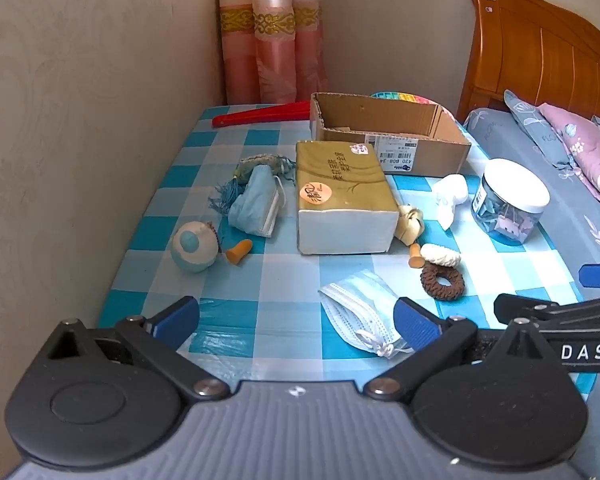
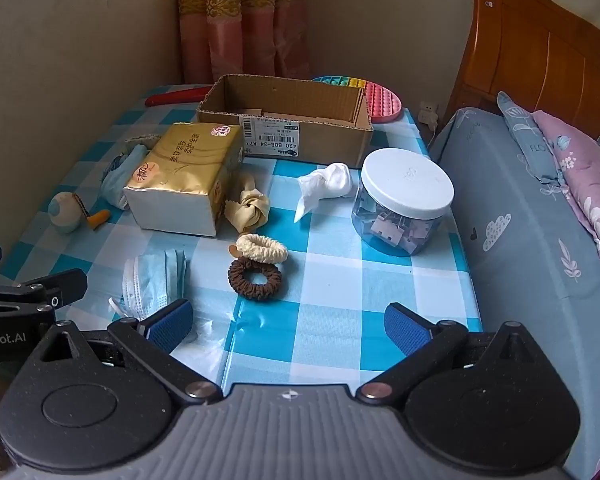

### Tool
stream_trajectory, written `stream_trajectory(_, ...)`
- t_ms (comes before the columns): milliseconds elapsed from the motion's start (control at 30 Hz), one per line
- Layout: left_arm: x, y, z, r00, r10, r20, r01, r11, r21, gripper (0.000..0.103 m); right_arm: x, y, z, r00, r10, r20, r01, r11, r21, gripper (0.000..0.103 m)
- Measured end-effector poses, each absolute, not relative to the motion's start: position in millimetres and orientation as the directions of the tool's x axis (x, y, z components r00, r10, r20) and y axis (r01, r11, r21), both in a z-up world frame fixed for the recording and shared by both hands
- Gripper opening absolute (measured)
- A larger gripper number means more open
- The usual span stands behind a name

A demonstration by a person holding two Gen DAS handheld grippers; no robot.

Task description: Organize soft objects

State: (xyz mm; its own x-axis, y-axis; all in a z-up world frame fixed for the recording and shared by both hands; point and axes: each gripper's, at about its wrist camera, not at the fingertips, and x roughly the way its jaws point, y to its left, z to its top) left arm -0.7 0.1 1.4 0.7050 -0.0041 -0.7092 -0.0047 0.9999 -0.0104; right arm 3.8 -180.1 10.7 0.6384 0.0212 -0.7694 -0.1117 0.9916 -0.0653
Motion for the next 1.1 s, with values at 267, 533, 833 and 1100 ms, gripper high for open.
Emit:
stream_trajectory(267,-1.9,-0.1,4.9,0.709,-0.012,-0.706,-0.001,1.0,-0.017,0.102,2.9,-181.2,11.9,0.642,0.016,-0.766,-0.111,0.991,-0.072,0.103)
stream_trajectory(533,-2.7,0.0,6.5,0.711,-0.013,-0.703,0.001,1.0,-0.018,0.102,3.0,-180.8,12.7,0.643,0.015,-0.766,-0.111,0.991,-0.074,0.103)
stream_trajectory(833,-3.1,-0.6,8.6,0.71,-0.015,-0.704,0.002,1.0,-0.019,0.102,3.1,-181.5,14.2,0.645,0.013,-0.764,-0.111,0.991,-0.077,0.103)
stream_trajectory(1100,-3.5,-1.3,9.3,0.709,-0.016,-0.705,0.002,1.0,-0.02,0.102,2.8,-181.6,13.7,0.645,0.013,-0.764,-0.111,0.991,-0.077,0.103)
